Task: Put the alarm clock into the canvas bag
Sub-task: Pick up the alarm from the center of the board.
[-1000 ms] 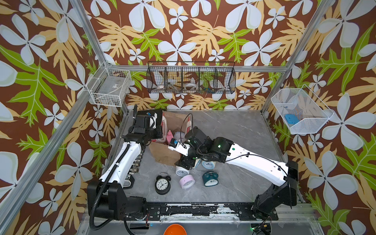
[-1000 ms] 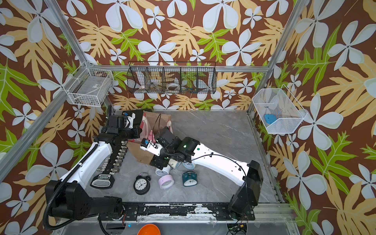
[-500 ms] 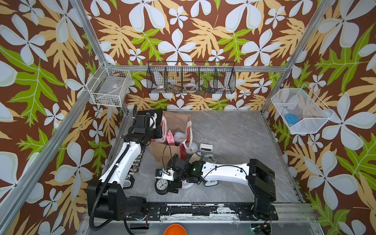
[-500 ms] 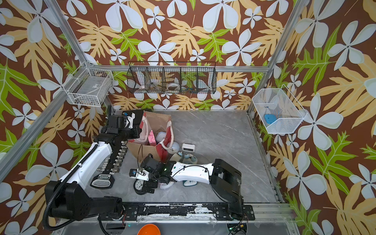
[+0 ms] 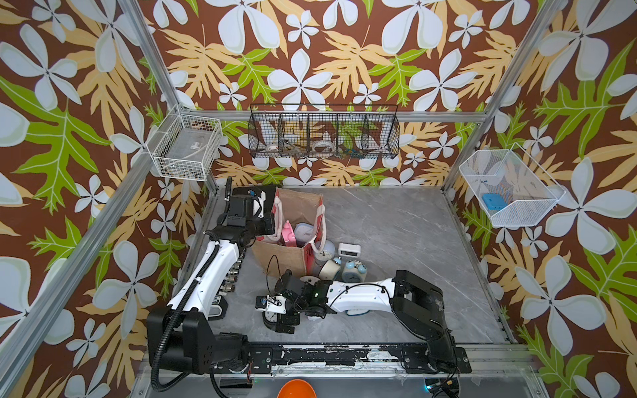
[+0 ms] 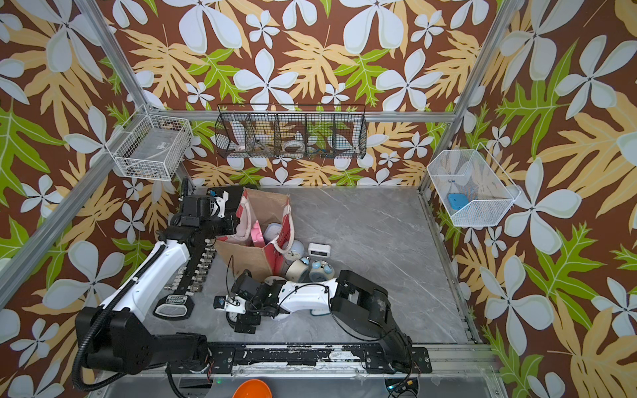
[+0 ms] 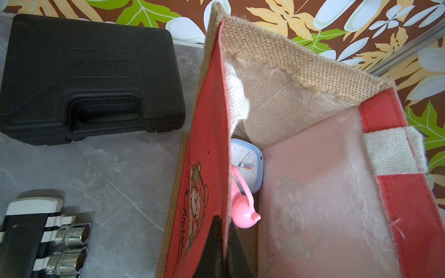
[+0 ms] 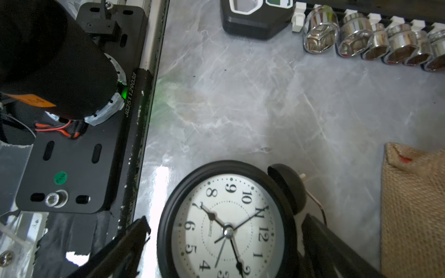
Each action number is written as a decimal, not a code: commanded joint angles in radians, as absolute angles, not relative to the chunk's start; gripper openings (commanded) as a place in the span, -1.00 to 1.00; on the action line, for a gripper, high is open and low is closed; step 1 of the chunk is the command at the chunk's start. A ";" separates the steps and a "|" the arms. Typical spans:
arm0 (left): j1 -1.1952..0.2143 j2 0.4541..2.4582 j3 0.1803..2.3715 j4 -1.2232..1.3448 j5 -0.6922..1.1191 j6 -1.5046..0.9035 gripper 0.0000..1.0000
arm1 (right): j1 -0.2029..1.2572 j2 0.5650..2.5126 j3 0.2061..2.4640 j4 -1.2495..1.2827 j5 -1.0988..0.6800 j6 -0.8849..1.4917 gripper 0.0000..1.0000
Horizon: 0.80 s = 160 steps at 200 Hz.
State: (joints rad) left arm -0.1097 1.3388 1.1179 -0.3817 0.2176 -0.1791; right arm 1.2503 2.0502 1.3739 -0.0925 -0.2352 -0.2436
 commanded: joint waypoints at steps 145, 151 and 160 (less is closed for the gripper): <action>-0.109 1.338 1.118 -0.390 0.220 -0.177 -1.00 | 1.251 2.037 1.406 -0.121 -0.193 -0.241 0.59; -0.109 1.338 1.118 -0.390 0.221 -0.176 -1.00 | 1.251 2.025 1.404 -0.120 -0.193 -0.241 0.59; -0.109 1.338 1.119 -0.390 0.221 -0.178 -1.00 | 1.252 2.007 1.405 -0.124 -0.193 -0.239 0.59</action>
State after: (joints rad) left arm -0.1093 1.3384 1.1179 -0.3817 0.2184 -0.1795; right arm 1.2503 2.0510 1.3975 -0.1360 -0.2005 -0.2459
